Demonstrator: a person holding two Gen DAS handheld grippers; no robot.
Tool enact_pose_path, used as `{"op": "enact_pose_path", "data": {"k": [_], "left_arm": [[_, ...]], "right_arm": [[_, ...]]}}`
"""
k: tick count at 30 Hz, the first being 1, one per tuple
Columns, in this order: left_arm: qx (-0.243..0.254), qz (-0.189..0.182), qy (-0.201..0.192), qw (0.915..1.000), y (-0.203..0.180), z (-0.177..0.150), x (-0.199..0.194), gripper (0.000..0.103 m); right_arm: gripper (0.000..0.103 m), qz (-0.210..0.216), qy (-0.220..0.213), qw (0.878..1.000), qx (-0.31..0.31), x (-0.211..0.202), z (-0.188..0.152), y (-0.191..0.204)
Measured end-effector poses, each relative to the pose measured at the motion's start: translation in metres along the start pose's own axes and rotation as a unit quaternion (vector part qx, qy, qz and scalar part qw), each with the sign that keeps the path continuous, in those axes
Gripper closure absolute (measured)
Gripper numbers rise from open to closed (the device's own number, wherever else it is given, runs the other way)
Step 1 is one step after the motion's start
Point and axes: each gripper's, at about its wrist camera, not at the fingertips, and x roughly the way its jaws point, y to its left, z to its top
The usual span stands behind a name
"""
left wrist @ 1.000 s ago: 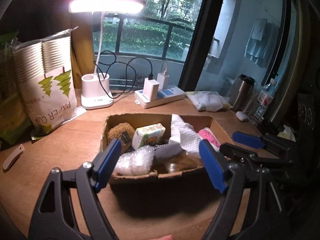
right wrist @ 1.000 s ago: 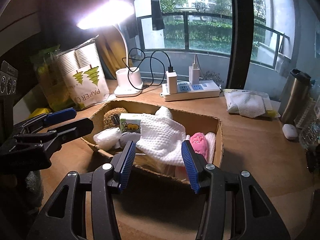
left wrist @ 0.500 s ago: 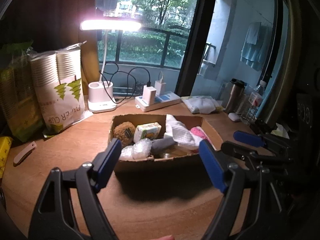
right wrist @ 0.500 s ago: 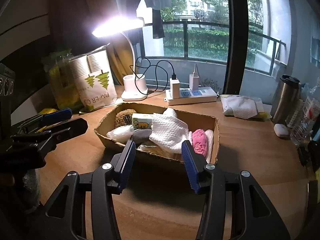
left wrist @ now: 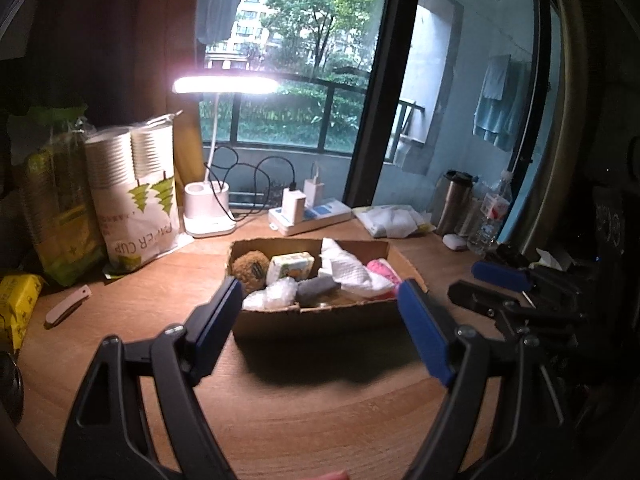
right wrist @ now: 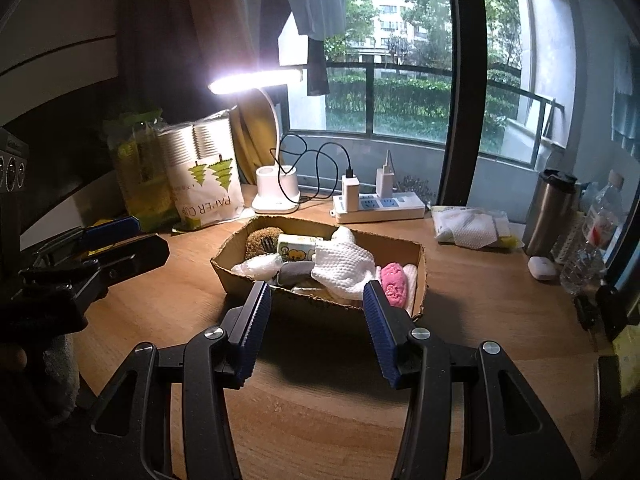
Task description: Organize soft objects
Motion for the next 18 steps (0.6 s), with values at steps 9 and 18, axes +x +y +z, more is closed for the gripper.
{"op": "enact_pose_path", "data": {"k": [9,18], "left_arm": [[0.01,-0.001,-0.032,0.9994,-0.007,0.008,-0.031,0.021],[0.023,0.003,-0.072,0.9971,-0.013,0.026,-0.067,0.011]], "right_arm": [[0.052,-0.013,-0.034,0.999,-0.011,-0.033,0.007,0.01],[0.038,-0.026,-0.076,0.997,-0.01,-0.068,0.02,0.014]]}}
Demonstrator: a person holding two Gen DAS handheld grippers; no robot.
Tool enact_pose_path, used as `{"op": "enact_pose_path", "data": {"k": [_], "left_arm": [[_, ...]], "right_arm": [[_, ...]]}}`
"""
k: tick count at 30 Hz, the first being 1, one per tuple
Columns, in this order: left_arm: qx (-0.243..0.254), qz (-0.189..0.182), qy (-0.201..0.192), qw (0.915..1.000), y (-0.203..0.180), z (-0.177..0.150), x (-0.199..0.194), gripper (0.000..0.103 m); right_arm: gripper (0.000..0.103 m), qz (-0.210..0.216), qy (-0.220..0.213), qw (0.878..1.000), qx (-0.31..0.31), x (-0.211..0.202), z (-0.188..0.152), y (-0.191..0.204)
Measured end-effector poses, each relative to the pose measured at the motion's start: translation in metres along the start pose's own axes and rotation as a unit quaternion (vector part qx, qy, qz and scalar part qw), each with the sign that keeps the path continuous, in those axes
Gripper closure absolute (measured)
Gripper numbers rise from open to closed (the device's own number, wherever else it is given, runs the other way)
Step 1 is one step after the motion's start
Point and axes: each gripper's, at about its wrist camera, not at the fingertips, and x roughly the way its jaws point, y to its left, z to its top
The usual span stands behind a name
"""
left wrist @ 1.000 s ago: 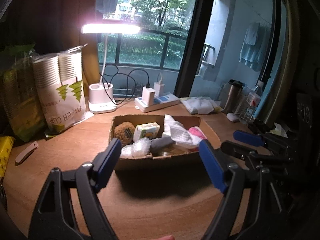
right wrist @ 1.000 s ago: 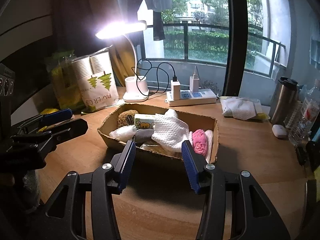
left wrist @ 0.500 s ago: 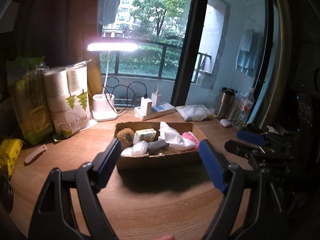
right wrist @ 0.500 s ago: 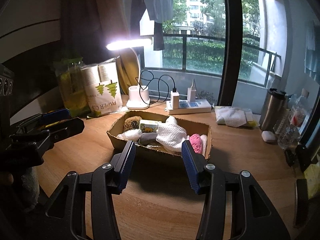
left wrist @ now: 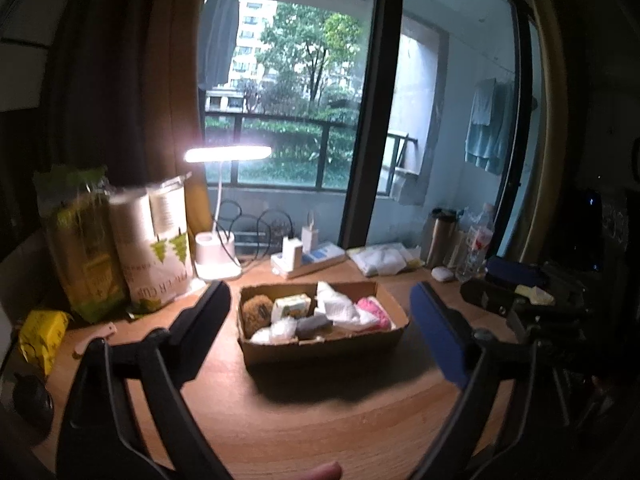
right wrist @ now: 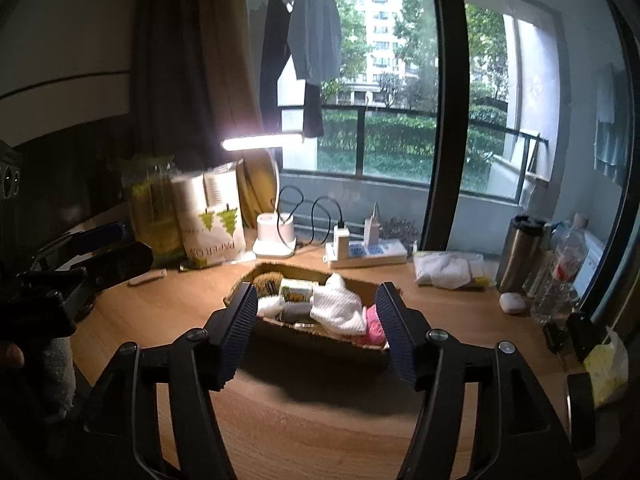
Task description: Organize soft objects
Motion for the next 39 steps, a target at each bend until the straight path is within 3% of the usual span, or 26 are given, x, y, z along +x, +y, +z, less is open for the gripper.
{"op": "enact_pose_path", "data": {"k": [7,11,13,25,39], "left_arm": [[0.003,0.011,-0.033,0.9994,-0.001,0.02,-0.023,0.01],[0.003,0.022,-0.044,0.9988,-0.002,0.028,-0.031,0.004],[0.002,0.024,-0.048,0.9986,-0.001,0.03,-0.034,0.004],[0.008,0.046,-0.078,0.9959,-0.002,0.043,-0.054,0.001],[0.016,0.06,-0.087,0.9943,-0.006,0.046,-0.056,0.001]], "right_arm": [[0.036,-0.016,-0.031,0.999,-0.012,-0.024,0.021,0.002],[0.02,-0.022,-0.05,0.998,-0.021,-0.037,0.03,0.004],[0.017,-0.028,-0.06,0.997,-0.024,-0.043,0.033,0.005],[0.015,-0.048,-0.087,0.995,-0.031,-0.062,0.046,0.007],[0.014,-0.061,-0.092,0.994,-0.025,-0.059,0.046,0.004]]}}
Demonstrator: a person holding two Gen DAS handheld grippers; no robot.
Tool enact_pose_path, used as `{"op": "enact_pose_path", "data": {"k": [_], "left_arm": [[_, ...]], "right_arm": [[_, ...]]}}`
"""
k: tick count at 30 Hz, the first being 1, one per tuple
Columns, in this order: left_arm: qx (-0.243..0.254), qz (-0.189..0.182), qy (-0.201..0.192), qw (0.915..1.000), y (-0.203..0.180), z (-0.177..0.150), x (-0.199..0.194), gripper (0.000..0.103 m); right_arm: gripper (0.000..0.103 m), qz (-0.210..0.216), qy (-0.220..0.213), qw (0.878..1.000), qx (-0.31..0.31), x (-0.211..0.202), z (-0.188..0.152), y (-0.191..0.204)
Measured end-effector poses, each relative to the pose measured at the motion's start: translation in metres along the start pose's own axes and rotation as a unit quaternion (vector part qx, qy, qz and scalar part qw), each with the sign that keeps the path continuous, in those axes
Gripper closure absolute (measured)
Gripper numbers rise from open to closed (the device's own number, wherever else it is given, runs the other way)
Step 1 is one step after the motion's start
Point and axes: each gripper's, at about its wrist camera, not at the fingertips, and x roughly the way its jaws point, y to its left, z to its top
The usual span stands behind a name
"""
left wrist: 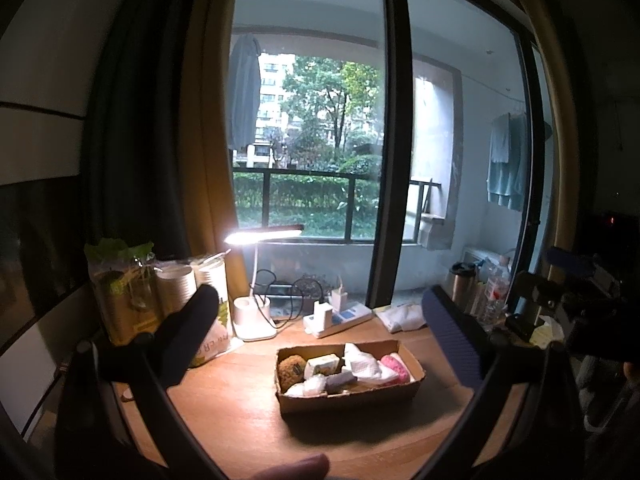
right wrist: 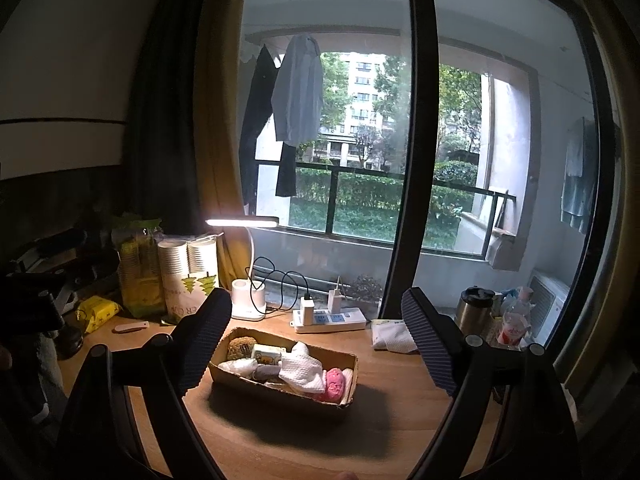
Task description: Organize soft objects
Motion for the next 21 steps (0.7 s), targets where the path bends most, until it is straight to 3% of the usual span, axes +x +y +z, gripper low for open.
{"op": "enact_pose_path", "data": {"k": [21], "left_arm": [[0.002,-0.002,-0.002,1.0,-0.0029,0.0029,-0.0014,0.001]], "right_arm": [[0.013,-0.009,-0.002,1.0,0.003,-0.0023,-0.0016,-0.005]]}}
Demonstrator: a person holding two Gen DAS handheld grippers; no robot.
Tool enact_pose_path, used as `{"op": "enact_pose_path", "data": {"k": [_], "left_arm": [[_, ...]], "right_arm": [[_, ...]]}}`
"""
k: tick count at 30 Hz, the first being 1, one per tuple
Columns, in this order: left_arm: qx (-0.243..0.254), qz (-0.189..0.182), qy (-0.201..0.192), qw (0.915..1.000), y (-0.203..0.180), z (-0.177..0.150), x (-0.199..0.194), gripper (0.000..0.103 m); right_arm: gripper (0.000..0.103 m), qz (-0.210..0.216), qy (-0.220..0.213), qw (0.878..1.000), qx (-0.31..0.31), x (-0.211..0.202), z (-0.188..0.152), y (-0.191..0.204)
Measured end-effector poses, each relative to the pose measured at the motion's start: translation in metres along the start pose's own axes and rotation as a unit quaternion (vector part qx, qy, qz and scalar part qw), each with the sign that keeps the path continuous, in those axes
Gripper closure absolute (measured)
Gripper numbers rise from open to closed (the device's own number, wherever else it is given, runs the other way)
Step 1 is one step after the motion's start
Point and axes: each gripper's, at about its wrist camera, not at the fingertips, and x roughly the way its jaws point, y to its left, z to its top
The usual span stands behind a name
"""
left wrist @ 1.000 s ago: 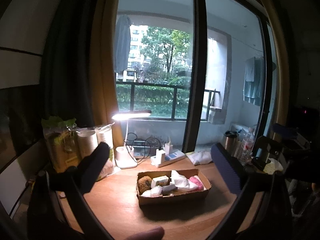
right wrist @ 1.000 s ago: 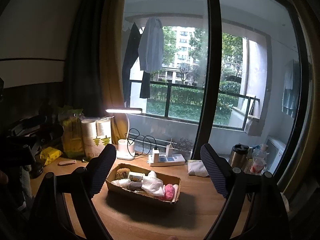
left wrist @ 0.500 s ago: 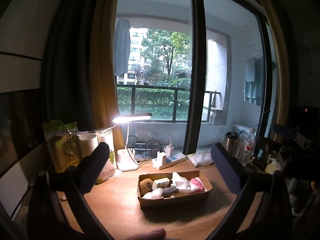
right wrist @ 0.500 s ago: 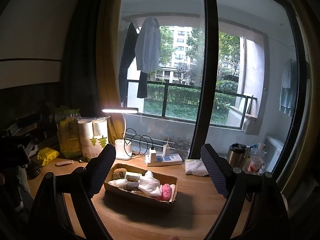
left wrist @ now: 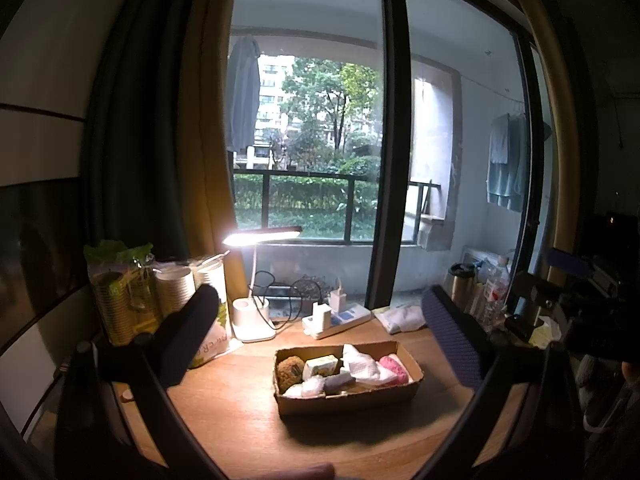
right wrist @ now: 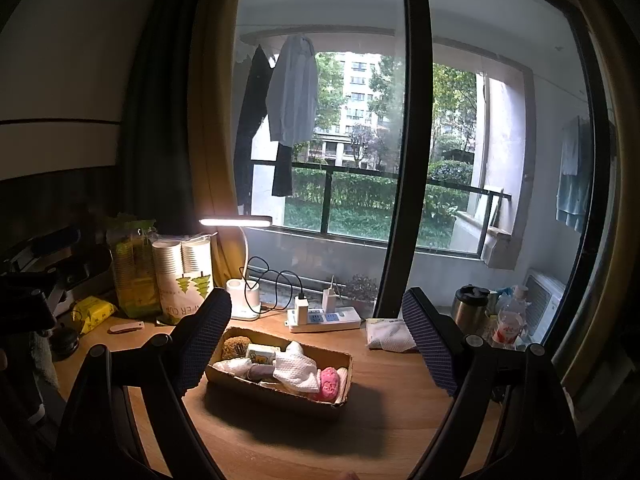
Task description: Organize soft objects
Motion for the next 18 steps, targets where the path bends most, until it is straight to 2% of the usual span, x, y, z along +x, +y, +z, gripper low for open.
{"op": "enact_pose_path", "data": {"k": [18], "left_arm": [[0.007,-0.009,-0.001,0.9999,-0.0051,-0.0007,-0.0015,0.001]], "right_arm": [[0.013,0.0,0.005,1.0,0.0,-0.0013,-0.0008,0.0002]]}}
